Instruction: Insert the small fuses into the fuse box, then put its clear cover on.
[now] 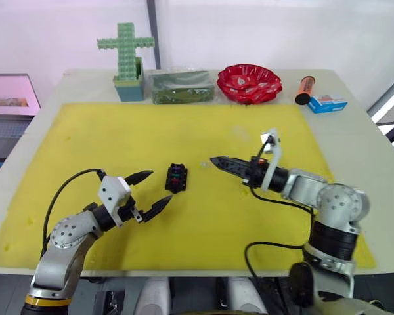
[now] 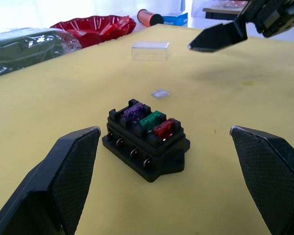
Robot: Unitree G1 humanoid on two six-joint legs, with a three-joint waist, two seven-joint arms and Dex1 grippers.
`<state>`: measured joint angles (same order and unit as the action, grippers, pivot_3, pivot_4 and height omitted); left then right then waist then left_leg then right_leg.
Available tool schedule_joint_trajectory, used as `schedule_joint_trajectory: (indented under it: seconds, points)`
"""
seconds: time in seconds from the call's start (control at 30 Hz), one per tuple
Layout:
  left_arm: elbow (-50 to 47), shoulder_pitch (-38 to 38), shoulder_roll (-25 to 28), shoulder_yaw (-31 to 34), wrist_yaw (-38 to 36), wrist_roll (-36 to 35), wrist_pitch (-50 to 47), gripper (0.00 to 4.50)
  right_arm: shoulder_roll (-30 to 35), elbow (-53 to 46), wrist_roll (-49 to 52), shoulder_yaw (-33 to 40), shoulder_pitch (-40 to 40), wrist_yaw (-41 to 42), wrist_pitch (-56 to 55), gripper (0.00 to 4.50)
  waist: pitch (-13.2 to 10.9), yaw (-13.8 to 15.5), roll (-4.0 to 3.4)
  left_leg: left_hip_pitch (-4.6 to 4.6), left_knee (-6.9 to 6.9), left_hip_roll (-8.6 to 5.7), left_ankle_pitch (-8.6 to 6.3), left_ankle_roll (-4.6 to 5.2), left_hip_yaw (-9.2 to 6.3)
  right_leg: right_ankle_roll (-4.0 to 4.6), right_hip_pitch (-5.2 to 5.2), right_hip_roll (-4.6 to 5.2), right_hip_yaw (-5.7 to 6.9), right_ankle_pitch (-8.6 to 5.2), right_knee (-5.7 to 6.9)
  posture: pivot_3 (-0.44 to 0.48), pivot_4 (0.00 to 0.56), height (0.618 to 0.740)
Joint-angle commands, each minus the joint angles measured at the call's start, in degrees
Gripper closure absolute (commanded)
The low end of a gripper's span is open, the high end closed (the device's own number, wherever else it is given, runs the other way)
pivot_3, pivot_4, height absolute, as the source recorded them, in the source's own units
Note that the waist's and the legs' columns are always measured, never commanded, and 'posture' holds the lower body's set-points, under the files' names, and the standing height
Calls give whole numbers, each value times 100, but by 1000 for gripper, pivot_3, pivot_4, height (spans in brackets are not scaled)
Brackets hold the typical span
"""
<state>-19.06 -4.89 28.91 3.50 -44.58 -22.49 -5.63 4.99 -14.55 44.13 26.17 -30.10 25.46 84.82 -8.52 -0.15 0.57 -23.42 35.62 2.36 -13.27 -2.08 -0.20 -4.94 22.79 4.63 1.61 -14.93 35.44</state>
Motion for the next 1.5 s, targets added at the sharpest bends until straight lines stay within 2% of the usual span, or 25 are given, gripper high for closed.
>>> schedule_joint_trajectory:
  seconds: [0.03, 0.2, 0.57, 1.0, 1.5]
  points:
    - [-227, 28, -38, -30, 60, 21, 71, 0, -133, 270, 105, 379, -264, -427, 43, 27, 0, 4, -1, 0, 2, -1, 0, 0, 1, 1, -1, 1, 0, 0, -1, 0, 150, 740]
    - [-215, 8, -53, -76, 69, 32, 80, 0, -73, 851, 113, 456, -444, -575, 33, 27, 0, -45, -1, 1, 3, -1, 0, 0, 1, 1, -1, 0, 0, 0, -1, 0, 150, 740]
    - [-279, -36, -97, -125, 181, 78, 75, 0, -109, 2051, -5, 142, -741, -692, -350, 27, -1, -61, -2, 3, -8, 1, 0, 1, 1, -12, 3, -5, 0, 6, 5, 0, 150, 740]
    - [-309, -49, -91, -157, 273, 112, 73, 0, -230, 2237, 7, -224, -739, -790, -472, 27, -1, -75, -2, 4, -10, 2, 0, 1, 1, -9, 5, -7, 0, 4, 4, 0, 150, 740]
    - [-315, -45, -91, -197, 318, 121, 44, 0, -391, 2574, -23, -255, -778, -1014, -526, 27, 0, -91, -2, 6, -15, 4, 0, 1, 1, -7, 6, -8, 0, 3, 4, 0, 150, 740]
